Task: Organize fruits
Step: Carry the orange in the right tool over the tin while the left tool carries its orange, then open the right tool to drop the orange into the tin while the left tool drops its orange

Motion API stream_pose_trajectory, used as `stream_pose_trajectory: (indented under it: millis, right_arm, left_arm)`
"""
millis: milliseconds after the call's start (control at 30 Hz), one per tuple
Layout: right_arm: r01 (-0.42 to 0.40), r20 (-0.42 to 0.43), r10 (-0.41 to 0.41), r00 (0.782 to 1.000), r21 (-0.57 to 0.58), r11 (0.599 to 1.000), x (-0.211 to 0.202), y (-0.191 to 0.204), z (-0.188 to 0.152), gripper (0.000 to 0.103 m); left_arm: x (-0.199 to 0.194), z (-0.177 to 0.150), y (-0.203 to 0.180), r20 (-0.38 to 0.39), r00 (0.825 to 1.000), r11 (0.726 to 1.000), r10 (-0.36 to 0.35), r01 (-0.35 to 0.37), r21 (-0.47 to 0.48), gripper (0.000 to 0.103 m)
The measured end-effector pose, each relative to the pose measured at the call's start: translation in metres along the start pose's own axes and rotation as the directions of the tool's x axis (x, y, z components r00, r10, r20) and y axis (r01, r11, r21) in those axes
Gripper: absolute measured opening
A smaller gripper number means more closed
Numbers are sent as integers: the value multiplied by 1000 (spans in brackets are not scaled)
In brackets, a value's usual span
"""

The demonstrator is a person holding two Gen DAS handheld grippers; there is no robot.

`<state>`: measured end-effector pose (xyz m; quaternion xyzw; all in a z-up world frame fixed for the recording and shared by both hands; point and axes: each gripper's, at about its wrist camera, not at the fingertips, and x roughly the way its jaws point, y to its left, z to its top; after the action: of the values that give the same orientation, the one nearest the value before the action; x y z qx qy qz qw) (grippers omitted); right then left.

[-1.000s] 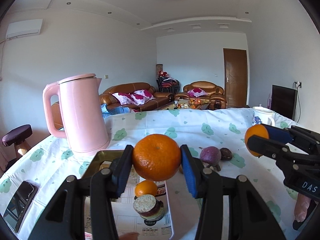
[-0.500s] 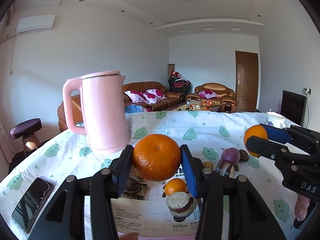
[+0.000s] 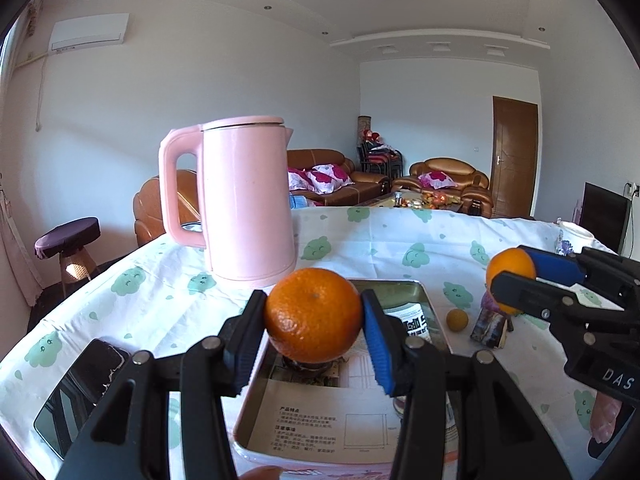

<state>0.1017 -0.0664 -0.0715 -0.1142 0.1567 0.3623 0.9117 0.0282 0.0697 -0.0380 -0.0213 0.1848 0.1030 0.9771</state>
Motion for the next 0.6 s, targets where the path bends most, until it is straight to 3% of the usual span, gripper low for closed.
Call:
stream_pose_trajectory:
  millis: [600]
  right_arm:
    - [-49, -76, 47, 996, -24, 999, 46, 20, 1, 39]
  left_arm:
    - [22, -8, 23, -87, 996, 999, 3, -6, -34, 49]
